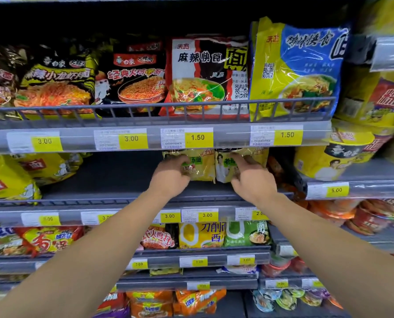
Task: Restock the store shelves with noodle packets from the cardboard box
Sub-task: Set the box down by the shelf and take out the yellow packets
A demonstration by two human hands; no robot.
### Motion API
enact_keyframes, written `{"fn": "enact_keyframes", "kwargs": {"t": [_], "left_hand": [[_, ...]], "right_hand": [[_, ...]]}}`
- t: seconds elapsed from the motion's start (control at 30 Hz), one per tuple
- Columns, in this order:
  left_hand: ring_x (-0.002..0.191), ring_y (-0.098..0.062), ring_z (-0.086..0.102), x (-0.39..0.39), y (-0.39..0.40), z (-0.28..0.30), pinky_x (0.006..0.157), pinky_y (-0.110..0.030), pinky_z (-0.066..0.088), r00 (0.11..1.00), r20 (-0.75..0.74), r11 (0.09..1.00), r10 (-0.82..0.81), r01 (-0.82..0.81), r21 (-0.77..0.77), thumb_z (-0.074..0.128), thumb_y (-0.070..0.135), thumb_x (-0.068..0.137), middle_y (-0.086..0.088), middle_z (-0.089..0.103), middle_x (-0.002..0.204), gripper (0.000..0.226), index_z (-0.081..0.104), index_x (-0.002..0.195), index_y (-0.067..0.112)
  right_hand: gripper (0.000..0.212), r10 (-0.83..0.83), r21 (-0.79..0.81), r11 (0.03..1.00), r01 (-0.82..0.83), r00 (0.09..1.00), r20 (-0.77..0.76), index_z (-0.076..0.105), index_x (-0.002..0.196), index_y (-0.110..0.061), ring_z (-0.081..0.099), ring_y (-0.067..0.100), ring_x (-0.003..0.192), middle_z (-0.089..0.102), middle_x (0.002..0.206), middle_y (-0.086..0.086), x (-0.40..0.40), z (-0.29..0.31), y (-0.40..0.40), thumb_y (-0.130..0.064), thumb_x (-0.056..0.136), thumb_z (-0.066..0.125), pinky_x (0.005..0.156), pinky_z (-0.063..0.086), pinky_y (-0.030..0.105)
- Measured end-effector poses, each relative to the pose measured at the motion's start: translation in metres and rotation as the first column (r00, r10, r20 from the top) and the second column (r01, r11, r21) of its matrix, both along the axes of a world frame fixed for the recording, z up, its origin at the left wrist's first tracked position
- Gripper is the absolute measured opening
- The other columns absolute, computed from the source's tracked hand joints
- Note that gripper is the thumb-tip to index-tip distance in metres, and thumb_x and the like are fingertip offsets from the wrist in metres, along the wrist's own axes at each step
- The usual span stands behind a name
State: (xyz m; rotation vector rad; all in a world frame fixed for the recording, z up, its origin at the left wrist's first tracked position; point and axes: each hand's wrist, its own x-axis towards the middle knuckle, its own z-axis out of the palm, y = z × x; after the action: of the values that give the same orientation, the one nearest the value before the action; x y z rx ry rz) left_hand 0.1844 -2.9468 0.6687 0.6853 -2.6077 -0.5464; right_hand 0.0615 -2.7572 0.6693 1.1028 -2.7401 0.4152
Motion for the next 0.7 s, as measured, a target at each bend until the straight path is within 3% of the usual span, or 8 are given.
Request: {"fn": "enact_keyframes", "kwargs": {"t": [0.07,0.17,0.27,0.4,0.7], "left_hand": [[0.113,-0.028,0.055,-0.004,0.001,-0.005,0.094,-0.03,0.046,0.988,0.117,0.995,-0.096,0.096,0.008,0.064,0.02,0.085,-0.008,0.056,0.125,0.045,0.058,0.129,0.029],[0.125,-0.029,0.044,-0.006,0.0,-0.005,0.103,-0.028,0.038,0.974,0.194,0.993,-0.115,0.12,-0.013,0.06,0.024,0.09,-0.008,0.046,0.135,0.051,0.05,0.138,0.035],[0.132,-0.029,0.033,-0.01,0.001,-0.006,0.106,-0.029,0.03,0.952,0.274,0.988,-0.138,0.15,-0.023,0.057,0.028,0.092,-0.008,0.038,0.14,0.057,0.039,0.145,0.038],[0.13,-0.032,0.031,-0.011,0.002,-0.01,0.108,-0.033,0.028,0.947,0.294,0.987,-0.132,0.153,-0.048,0.058,0.034,0.091,-0.009,0.036,0.138,0.06,0.035,0.147,0.039],[0.135,-0.032,0.03,-0.005,0.005,-0.008,0.11,-0.035,0.031,0.946,0.31,0.989,-0.095,0.124,-0.076,0.057,0.046,0.091,-0.009,0.034,0.146,0.062,0.034,0.148,0.036]], "right_hand": [[0.048,0.016,0.033,0.999,-0.017,1.0,0.007,0.042,0.137,-0.035,0.053,0.032,0.116,0.042,0.141,0.003,-0.004,-0.004,-0.001,-0.03,0.09,0.05,0.078,0.052,0.04],[0.043,0.051,0.056,0.997,-0.053,0.998,0.046,0.047,0.135,-0.039,0.054,0.031,0.117,0.047,0.141,0.005,-0.01,-0.01,-0.001,-0.031,0.093,0.046,0.084,0.053,0.04],[0.049,0.059,0.083,0.994,-0.068,0.993,0.104,0.041,0.141,-0.043,0.047,0.03,0.127,0.043,0.148,0.006,-0.016,-0.013,-0.002,-0.036,0.093,0.045,0.093,0.05,0.042],[0.057,0.01,0.088,0.996,-0.026,0.984,0.175,0.031,0.146,-0.044,0.028,0.033,0.139,0.033,0.154,0.006,-0.023,-0.01,-0.002,-0.046,0.092,0.049,0.107,0.039,0.045],[0.06,-0.042,0.189,0.982,0.006,0.982,0.184,0.031,0.145,-0.044,0.022,0.034,0.138,0.03,0.151,0.001,-0.018,-0.002,-0.003,-0.059,0.09,0.048,0.107,0.031,0.047]]}}
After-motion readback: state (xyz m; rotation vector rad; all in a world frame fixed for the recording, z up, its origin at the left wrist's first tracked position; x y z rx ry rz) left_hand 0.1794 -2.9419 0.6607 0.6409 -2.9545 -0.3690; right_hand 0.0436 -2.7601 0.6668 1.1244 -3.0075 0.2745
